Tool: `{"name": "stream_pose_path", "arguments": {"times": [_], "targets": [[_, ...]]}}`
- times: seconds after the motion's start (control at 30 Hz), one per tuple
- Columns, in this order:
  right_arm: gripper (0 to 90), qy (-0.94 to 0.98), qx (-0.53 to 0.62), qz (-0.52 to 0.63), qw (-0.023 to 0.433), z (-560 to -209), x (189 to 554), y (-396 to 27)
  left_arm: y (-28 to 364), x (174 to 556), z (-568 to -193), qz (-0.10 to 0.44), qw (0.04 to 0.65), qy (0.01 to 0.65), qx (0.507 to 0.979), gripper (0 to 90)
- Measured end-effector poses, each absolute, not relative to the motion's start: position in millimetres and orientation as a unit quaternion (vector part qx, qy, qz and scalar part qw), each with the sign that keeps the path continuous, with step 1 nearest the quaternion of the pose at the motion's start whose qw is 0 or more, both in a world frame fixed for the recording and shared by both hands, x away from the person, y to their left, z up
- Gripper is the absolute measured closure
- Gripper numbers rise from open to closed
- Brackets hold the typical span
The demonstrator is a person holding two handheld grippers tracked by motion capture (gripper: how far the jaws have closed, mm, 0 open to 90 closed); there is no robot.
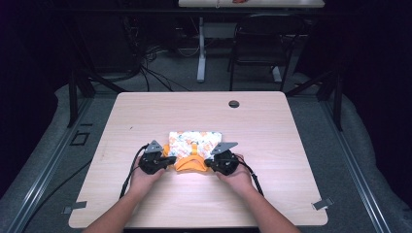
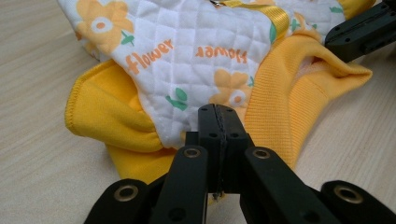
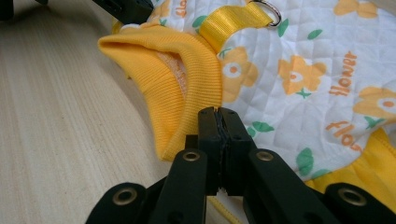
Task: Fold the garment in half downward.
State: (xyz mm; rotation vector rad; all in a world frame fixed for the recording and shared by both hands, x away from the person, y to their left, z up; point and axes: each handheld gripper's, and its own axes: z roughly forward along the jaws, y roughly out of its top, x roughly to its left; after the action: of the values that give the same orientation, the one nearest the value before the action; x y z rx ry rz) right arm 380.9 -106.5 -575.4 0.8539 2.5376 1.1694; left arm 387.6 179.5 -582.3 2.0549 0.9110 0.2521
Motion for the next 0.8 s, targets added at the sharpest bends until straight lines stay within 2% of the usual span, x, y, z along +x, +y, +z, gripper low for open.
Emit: {"name": "stream_pose_path", "arguments": {"times": [0.23, 0.5, 0.8], "targets": [[86.3, 0.857, 0.291, 0.410, 0.115, -566, 376, -109, 184, 381, -569, 0.106, 0.450, 0.362, 0.810, 89.6], [84.6, 0.854, 0.285, 0.415, 0.129, -549, 365, -115, 187, 368, -552, 0.124, 0.442, 0.344, 0.819, 89.2], [83.2, 0.862, 0.265, 0.412, 0.129, -535, 341, -120, 191, 351, -544, 0.117, 0.443, 0.332, 0.825, 88.5]]}}
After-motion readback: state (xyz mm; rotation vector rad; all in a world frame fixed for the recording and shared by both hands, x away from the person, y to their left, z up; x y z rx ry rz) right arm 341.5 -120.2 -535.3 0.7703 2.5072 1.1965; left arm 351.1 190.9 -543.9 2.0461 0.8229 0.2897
